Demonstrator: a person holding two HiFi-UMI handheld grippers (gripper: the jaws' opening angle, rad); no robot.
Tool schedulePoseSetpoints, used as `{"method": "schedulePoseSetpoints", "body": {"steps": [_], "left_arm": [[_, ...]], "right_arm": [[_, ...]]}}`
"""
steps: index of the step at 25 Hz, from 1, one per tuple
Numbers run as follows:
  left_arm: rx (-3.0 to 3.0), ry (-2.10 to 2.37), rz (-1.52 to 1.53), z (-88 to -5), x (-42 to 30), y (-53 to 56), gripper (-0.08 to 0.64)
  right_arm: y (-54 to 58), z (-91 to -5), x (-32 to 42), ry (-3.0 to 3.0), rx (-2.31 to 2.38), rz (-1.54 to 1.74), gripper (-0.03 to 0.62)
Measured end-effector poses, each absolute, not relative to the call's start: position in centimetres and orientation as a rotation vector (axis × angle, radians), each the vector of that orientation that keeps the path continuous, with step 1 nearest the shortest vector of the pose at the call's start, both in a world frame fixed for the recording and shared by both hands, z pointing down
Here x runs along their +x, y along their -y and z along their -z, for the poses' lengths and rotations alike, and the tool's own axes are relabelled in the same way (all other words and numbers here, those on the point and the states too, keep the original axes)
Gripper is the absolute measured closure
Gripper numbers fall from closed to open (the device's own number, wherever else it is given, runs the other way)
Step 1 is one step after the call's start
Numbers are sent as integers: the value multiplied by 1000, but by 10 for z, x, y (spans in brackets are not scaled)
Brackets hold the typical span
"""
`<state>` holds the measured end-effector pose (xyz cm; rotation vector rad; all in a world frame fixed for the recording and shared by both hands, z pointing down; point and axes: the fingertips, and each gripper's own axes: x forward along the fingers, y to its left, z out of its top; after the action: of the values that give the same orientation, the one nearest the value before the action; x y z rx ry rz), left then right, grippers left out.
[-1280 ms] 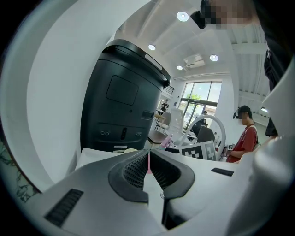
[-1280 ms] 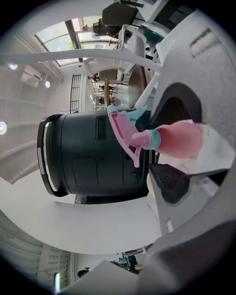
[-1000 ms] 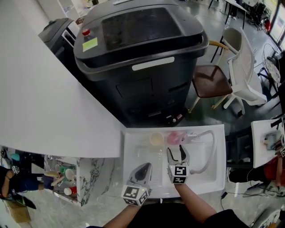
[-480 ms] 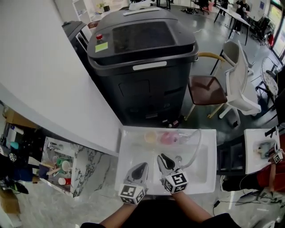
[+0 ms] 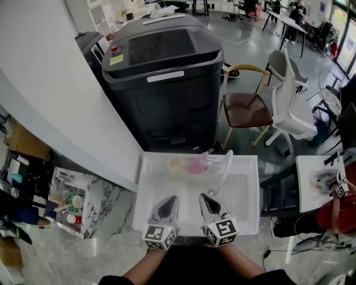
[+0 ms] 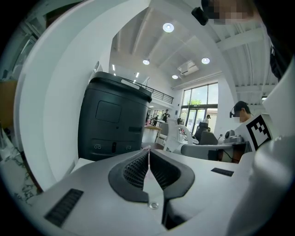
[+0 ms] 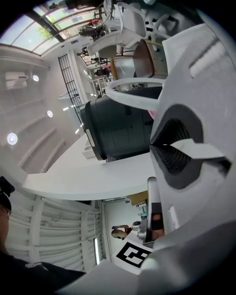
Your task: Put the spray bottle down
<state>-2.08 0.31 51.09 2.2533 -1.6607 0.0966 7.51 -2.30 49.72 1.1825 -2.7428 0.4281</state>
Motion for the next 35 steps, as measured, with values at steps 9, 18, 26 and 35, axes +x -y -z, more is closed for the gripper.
{"method": "schedulePoseSetpoints", "body": {"steps": [9,18,26,35], "left_arm": [[2294,1635,-99,-505,27,-10,534],[2350,1611,-93,-495,45,-2,534],[2352,1613,-89,-491,43,5,534],[2357,1623,-84,-489,41,11,534]], "right_arm": [[14,-484,121,2703,1306,-345,594],[15,-476,140,2699,1343,-320,594],[19,-473,144,2679,1370,-285,595],[24,-471,148,2671,1391,-267,595]]}}
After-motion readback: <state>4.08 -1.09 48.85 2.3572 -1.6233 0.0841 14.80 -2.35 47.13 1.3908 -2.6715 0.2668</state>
